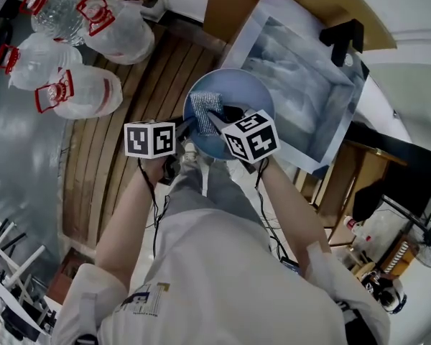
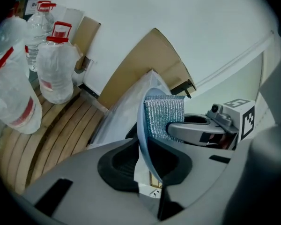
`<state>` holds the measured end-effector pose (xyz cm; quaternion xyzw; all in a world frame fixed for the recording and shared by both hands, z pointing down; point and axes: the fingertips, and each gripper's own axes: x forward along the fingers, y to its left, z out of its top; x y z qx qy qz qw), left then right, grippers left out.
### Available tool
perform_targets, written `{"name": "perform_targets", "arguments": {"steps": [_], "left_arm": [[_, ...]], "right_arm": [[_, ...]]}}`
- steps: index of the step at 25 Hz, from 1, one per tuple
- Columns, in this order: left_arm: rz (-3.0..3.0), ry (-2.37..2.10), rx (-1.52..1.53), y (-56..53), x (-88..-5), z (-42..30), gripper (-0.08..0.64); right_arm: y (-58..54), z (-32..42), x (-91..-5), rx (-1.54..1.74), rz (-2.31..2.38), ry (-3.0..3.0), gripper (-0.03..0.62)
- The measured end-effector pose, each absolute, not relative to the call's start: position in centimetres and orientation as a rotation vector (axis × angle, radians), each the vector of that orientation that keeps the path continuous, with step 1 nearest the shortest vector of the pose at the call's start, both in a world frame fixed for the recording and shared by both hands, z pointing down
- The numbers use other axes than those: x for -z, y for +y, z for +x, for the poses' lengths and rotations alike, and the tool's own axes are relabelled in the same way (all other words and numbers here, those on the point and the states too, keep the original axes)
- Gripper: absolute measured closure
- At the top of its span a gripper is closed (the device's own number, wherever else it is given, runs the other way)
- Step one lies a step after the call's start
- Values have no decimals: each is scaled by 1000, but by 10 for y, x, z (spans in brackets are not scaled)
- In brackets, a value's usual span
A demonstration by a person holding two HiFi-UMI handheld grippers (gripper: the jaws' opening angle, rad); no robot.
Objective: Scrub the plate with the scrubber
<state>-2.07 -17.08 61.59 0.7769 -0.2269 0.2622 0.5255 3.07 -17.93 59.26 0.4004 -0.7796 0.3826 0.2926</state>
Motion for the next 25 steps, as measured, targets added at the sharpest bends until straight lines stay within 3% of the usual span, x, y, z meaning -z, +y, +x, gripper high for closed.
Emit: {"name": "perform_targets", "arguments": {"steps": [14, 25], "left_arm": [[1873, -543, -722, -174, -618, -24, 497], [1848, -660, -623, -181, -615, -30, 508]], "right_arm": [[-200, 36, -609, -798, 880, -2002, 489], [-233, 108, -601, -543, 1015, -1845, 489]]}}
